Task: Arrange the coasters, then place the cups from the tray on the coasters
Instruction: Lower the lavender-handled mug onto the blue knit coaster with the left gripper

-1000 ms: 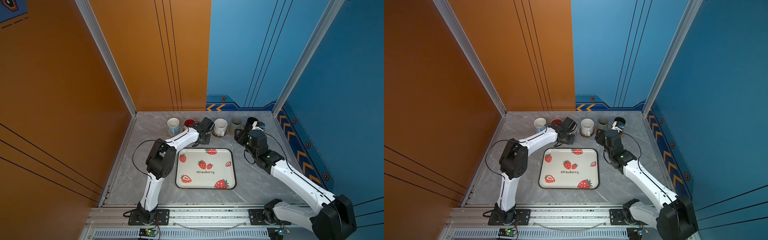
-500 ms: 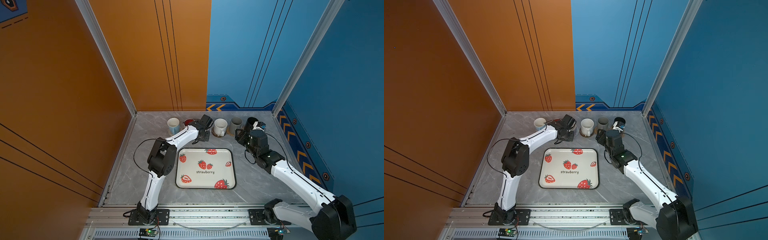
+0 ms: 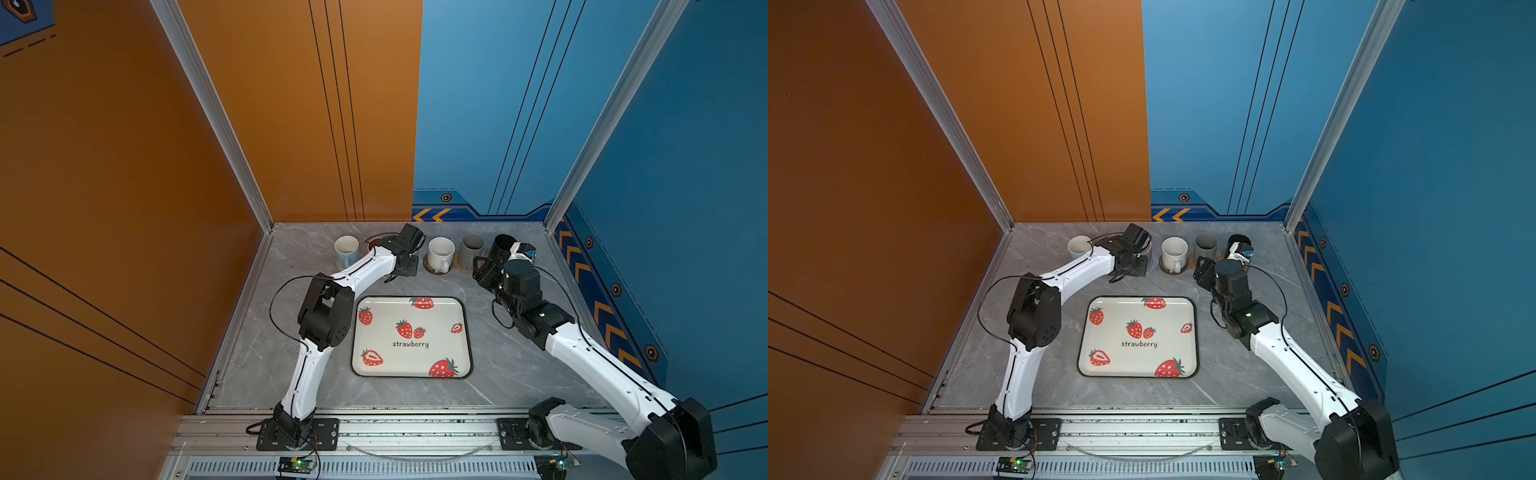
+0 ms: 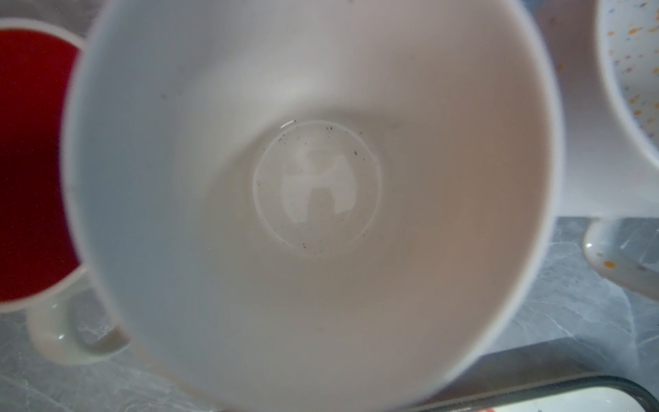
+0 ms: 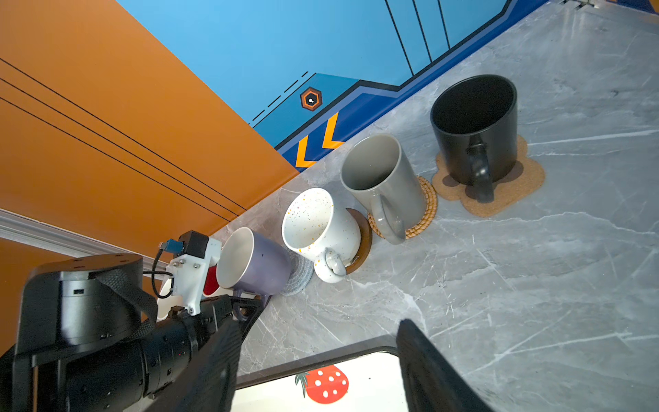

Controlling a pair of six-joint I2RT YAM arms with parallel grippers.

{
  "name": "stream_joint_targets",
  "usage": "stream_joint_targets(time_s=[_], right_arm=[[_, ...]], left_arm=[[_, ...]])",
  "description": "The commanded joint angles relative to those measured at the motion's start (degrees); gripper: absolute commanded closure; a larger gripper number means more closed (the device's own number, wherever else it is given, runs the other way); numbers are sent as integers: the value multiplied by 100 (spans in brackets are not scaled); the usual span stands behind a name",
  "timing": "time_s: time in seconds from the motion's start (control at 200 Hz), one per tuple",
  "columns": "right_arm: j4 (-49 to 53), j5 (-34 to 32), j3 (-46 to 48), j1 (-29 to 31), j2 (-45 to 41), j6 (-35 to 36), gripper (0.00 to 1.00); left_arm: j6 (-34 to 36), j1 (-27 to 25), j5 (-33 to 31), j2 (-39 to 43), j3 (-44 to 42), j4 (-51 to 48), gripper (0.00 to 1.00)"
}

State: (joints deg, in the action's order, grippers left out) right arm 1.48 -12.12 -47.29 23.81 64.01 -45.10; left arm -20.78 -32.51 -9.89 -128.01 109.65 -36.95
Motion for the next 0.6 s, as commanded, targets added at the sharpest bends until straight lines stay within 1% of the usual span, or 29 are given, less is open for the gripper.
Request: stream_joint_targets(time_s=[0.0, 0.596], right_arm=[[178, 3, 62, -41, -90, -78, 32], [191, 2, 115, -81, -117, -78, 32]], left_arm=[[48, 55, -134, -74, 280, 228, 100], [21, 87, -15, -321, 523, 223, 100]])
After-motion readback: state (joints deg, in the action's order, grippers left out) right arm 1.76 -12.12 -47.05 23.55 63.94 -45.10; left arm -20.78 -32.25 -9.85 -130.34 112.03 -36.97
